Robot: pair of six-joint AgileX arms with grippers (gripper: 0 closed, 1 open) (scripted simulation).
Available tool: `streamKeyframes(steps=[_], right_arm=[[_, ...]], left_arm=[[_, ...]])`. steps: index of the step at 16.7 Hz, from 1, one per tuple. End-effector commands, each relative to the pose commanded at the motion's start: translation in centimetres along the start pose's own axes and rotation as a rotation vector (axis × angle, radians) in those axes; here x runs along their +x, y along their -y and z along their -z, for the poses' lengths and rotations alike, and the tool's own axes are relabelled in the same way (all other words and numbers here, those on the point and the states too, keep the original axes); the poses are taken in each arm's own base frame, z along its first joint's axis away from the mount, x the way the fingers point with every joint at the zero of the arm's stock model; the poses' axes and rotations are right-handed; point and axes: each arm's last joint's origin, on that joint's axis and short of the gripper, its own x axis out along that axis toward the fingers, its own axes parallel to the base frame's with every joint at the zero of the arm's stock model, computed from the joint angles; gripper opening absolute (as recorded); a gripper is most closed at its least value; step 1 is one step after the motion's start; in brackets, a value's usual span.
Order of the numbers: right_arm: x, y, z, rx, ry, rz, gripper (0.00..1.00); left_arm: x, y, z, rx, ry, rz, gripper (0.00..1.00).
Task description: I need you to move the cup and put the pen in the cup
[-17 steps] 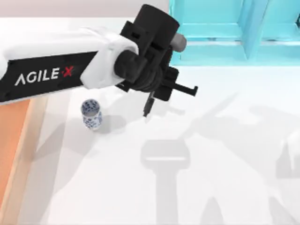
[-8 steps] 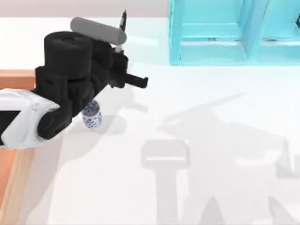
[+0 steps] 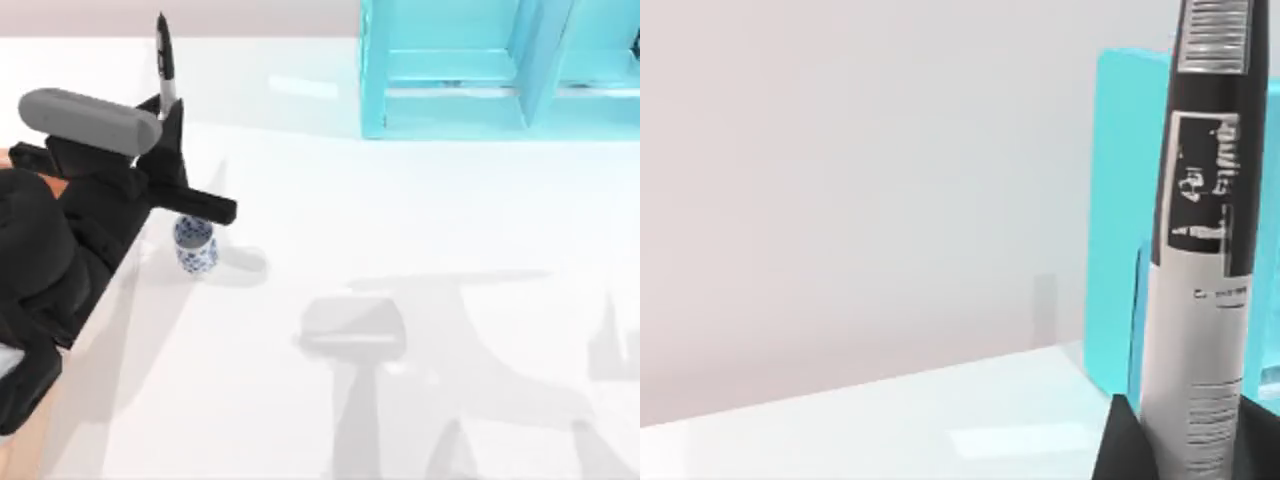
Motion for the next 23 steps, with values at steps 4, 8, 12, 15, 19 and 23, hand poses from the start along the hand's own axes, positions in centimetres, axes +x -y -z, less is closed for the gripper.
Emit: streamKeyframes(steps=[4,8,12,15,19,23], right_arm=[[0.0,0.0,0.0,0.0,0.0,0.0,1.0],[0.0,0.0,0.0,0.0,0.0,0.0,1.0],[0.0,0.0,0.0,0.0,0.0,0.0,1.0],[0.0,0.0,0.0,0.0,0.0,0.0,1.0],[0.0,0.0,0.0,0.0,0.0,0.0,1.0],[0.0,0.0,0.0,0.0,0.0,0.0,1.0]], left_arm=[[-2.6,-0.4,0.1,-0.019,0.095,-0.008,0.0],[-3.7,-0.6,0.2,-0.032,0.131,-0.009,0.0],[-3.8,-0.6,0.2,-0.033,0.133,-0.01,0.0],[-3.6,-0.5,0.2,-0.031,0.131,-0.005,0.0],[-1.8,-0.5,0.5,-0.033,0.144,-0.006,0.0],[0.2,-0.6,1.7,-0.033,0.127,-0.01,0.0]])
